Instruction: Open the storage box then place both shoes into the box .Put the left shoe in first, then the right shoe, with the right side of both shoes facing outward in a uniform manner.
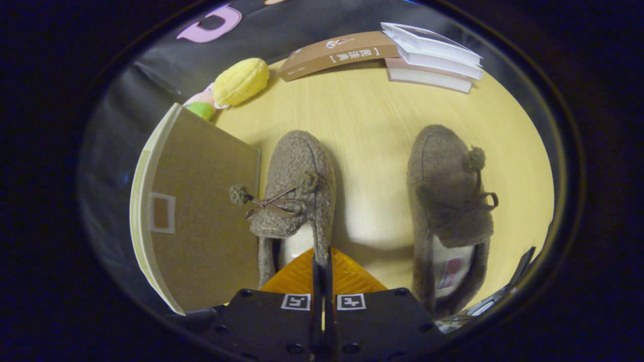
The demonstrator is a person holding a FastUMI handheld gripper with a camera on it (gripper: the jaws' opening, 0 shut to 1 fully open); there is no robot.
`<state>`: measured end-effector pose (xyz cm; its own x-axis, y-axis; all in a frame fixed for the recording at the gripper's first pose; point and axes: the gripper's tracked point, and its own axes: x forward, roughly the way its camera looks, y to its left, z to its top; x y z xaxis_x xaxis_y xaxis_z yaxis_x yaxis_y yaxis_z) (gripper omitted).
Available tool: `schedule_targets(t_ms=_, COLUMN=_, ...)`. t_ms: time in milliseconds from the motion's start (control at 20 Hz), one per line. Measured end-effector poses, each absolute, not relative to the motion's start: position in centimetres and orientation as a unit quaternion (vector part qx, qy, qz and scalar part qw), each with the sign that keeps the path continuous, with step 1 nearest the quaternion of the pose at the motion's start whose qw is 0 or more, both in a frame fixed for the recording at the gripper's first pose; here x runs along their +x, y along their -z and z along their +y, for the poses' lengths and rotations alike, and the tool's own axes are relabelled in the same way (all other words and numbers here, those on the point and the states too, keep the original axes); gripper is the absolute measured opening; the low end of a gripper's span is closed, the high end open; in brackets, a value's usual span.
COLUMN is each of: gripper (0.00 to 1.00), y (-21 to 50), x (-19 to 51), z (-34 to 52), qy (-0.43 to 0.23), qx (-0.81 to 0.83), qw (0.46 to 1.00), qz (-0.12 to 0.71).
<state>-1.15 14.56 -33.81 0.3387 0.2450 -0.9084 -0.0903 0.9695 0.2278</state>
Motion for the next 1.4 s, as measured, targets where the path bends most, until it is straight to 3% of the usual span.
schedule_targets(t_ms=350, gripper=0.05, y=28.5, x=-2.1, z=15.6, qy=-0.118, qx=0.162, qw=0.812, qz=0.548)
schedule_targets(t_ms=900, gripper=0.05, y=15.4, x=-3.4, z=24.3, qy=-0.227, qx=0.244, qw=0.807, qz=0.487)
schedule_targets(t_ms=1050, gripper=0.05, y=15.7, x=-4.3, z=27.9, qy=-0.245, qx=0.252, qw=0.788, qz=0.506)
schedule_targets(t_ms=1400, gripper=0.05, y=22.8, x=-4.2, z=34.7, qy=-0.217, qx=0.242, qw=0.772, qz=0.547)
